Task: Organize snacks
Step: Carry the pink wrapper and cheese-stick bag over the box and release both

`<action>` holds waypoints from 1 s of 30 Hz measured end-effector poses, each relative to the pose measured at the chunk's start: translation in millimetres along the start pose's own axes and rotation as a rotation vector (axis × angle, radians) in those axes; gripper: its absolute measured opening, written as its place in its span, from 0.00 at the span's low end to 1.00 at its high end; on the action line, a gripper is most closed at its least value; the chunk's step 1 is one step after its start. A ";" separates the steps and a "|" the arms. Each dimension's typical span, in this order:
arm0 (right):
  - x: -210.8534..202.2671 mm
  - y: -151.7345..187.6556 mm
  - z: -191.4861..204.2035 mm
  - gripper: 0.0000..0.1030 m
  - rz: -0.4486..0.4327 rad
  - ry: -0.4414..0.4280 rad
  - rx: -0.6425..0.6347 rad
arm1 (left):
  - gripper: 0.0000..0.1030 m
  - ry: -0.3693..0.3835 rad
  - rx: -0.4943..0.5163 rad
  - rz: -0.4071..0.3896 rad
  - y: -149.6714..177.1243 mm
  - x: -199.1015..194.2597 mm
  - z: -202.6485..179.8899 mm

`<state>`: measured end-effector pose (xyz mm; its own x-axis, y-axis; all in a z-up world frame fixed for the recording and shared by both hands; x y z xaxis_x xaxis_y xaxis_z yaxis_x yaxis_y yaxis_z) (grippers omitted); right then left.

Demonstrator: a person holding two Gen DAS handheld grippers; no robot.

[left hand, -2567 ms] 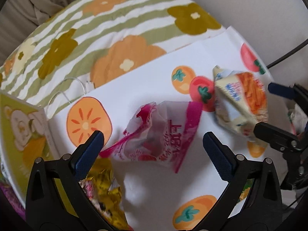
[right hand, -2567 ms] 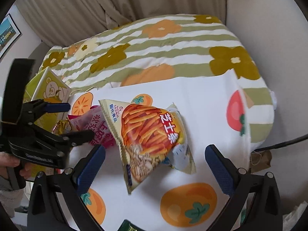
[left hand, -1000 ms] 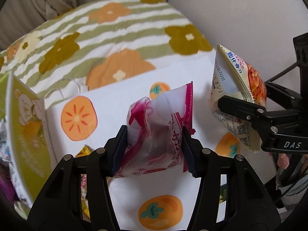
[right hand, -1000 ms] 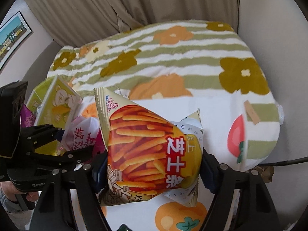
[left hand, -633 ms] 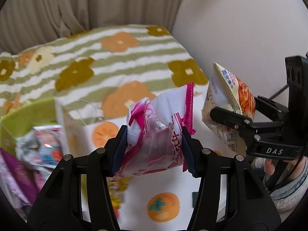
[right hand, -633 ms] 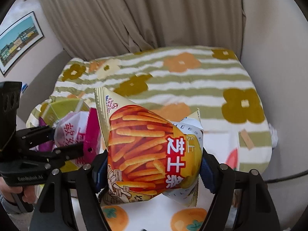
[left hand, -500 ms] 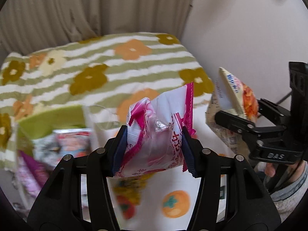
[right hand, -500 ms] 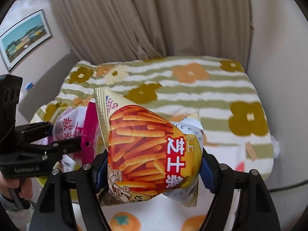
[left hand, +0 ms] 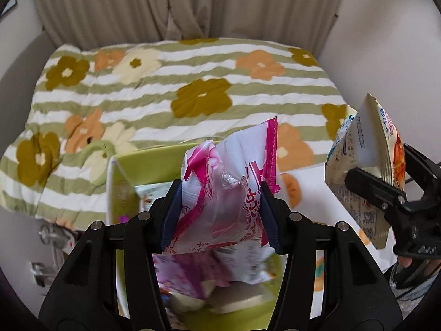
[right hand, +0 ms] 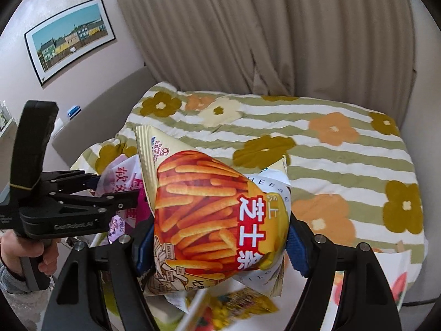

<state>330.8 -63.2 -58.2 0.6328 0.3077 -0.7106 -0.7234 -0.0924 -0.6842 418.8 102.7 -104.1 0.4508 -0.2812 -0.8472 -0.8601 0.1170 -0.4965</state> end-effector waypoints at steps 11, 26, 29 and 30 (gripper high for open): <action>58.9 2.6 26.9 0.71 0.091 0.023 0.035 | 0.94 0.051 -0.107 0.020 5.2 31.0 60.8; 70.3 15.6 62.0 0.72 0.130 0.039 -0.010 | 0.94 0.051 -0.251 -0.113 30.3 -21.4 91.8; 74.5 20.0 72.7 0.74 0.141 0.020 -0.018 | 0.94 0.018 -0.242 -0.132 33.7 -31.9 92.0; 75.5 21.5 74.8 0.76 0.142 0.018 -0.024 | 0.94 0.013 -0.242 -0.135 34.9 -34.2 91.9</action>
Point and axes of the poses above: each gripper's, at about its wrist camera, not at the fingertips, and x roughly the way its jaws point, z to its left, y to its underside, the point moved 2 cm from there along x, roughly the way its jaws point, and after that the axes turned 6 degrees about y, right-handed, at the moved point
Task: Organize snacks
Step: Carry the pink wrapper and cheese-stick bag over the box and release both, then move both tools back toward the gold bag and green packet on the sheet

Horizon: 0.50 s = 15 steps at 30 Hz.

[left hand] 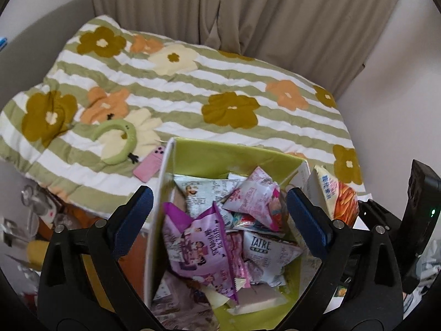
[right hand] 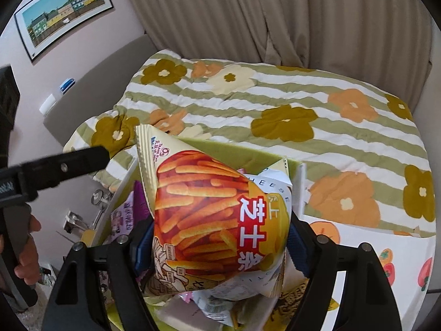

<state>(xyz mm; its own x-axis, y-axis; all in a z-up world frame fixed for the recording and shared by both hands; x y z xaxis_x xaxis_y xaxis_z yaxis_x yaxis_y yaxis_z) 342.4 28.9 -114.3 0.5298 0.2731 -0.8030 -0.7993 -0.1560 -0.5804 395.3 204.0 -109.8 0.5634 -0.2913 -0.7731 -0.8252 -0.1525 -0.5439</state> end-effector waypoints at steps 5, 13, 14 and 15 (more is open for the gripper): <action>-9.7 10.4 14.4 1.00 -0.065 -0.045 -0.037 | 0.94 -0.004 -0.023 -0.011 10.4 -11.6 2.2; -42.0 33.2 10.2 1.00 -0.145 -0.036 -0.051 | 0.94 -0.008 -0.025 -0.011 34.2 -22.1 -1.8; -44.6 35.1 10.7 1.00 -0.149 -0.031 -0.051 | 0.94 -0.004 -0.019 -0.011 36.8 -24.1 -4.1; -47.7 37.1 10.6 1.00 -0.151 -0.027 -0.051 | 0.94 -0.001 -0.013 -0.013 38.9 -25.5 -6.6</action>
Point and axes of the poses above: each gripper's, at about its wrist camera, not at the fingertips, and x roughly the way its jaws point, z to its left, y to its underside, the point moved 2 cm from there along x, roughly the way its jaws point, and after that the axes turned 6 degrees about y, right-handed, at the moved point
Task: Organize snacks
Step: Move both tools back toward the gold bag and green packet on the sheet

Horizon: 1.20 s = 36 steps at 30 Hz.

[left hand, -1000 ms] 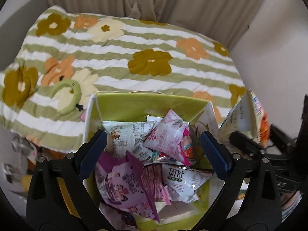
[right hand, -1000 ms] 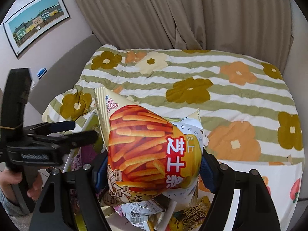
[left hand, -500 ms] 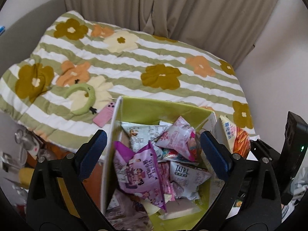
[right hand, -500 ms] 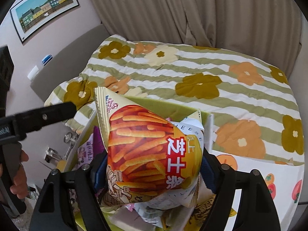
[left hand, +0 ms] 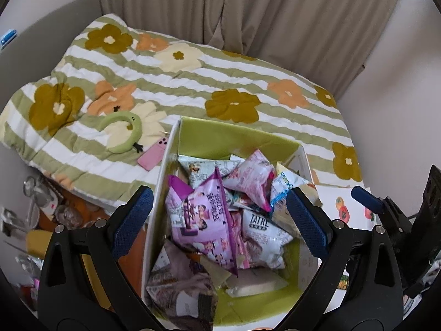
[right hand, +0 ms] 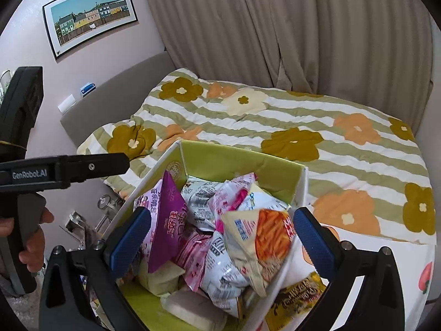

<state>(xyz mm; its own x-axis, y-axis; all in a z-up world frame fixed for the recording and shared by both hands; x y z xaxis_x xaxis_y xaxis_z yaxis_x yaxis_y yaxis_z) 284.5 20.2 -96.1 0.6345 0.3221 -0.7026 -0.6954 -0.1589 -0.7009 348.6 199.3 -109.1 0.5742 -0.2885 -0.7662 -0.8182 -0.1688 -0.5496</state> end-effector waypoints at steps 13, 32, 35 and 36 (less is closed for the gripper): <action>-48.7 18.9 -16.5 1.00 -0.025 0.060 0.066 | 0.94 0.026 0.095 -0.030 22.0 -24.2 -38.2; -152.0 117.5 -147.6 1.00 0.009 0.207 0.061 | 0.94 0.032 0.253 0.055 144.5 14.1 -223.4; -153.3 138.0 -167.8 1.00 0.046 0.211 0.047 | 0.94 -0.002 0.292 0.093 159.7 37.3 -243.9; -152.1 145.7 -175.2 1.00 0.063 0.213 0.043 | 0.94 -0.016 0.306 0.101 163.9 45.2 -249.3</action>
Point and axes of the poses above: each gripper's, at about its wrist camera, not at the fingertips, and x roughly the way its jaws point, z to its left, y to its underside, the point moved 2 cm from there along x, roughly the way its jaws point, and after that the axes turned 6 degrees about y, right-handed, at the moved point
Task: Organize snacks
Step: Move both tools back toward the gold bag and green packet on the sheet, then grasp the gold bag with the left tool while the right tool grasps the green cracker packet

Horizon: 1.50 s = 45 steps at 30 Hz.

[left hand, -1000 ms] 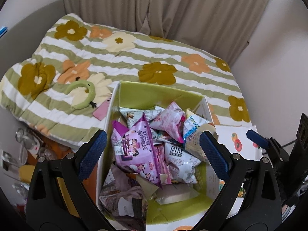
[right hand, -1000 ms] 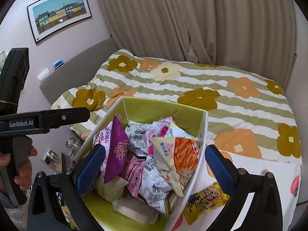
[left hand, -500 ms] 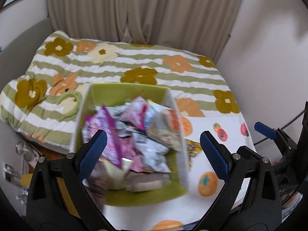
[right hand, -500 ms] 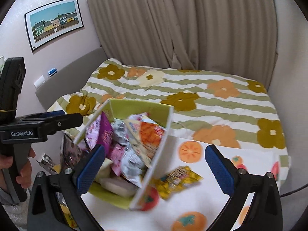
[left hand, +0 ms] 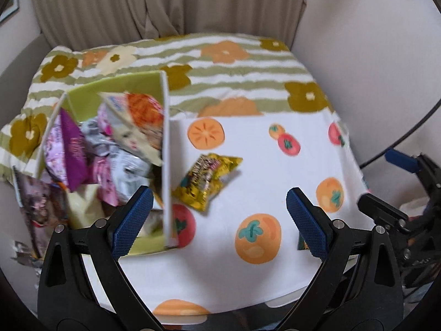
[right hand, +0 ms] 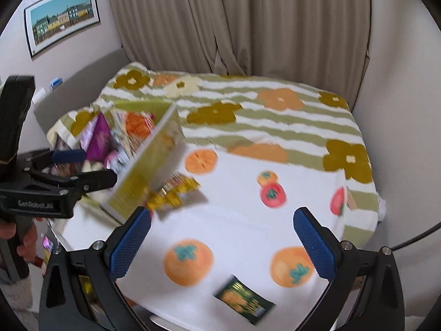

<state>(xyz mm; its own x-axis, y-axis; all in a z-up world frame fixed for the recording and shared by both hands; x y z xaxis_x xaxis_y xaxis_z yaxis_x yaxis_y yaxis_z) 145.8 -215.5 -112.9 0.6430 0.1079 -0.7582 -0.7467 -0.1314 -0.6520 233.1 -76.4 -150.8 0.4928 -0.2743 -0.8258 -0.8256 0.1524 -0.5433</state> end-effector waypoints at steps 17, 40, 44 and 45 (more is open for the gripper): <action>76.6 101.2 -32.2 1.00 0.227 -0.085 -0.168 | 0.94 -0.396 0.318 0.167 17.3 161.5 -45.9; 111.2 133.2 -23.7 1.00 0.324 -0.084 -0.390 | 0.77 -0.403 0.246 0.289 1.0 213.7 -15.0; 112.6 134.1 -23.0 1.00 0.328 -0.085 -0.387 | 0.64 -0.387 0.254 0.306 1.7 211.0 -11.9; 112.7 134.7 -23.1 1.00 0.328 -0.087 -0.386 | 0.58 -0.387 0.260 0.306 2.2 209.8 -11.4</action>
<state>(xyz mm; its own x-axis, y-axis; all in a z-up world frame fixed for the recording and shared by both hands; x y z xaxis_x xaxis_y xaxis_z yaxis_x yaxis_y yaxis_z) 121.6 -243.8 -286.1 0.3567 0.0794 -0.9308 -0.7789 -0.5249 -0.3433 331.5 -144.4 -323.5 0.3464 0.1811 -0.9204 -0.8763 0.4128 -0.2486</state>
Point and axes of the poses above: each gripper's, at about its wrist camera, not at the fingertips, and x roughly the way its jaws point, z to its left, y to its underside, the point moved 2 cm from there along x, roughly the way its jaws point, and after that the axes turned 6 degrees about y, right-handed, at the moved point
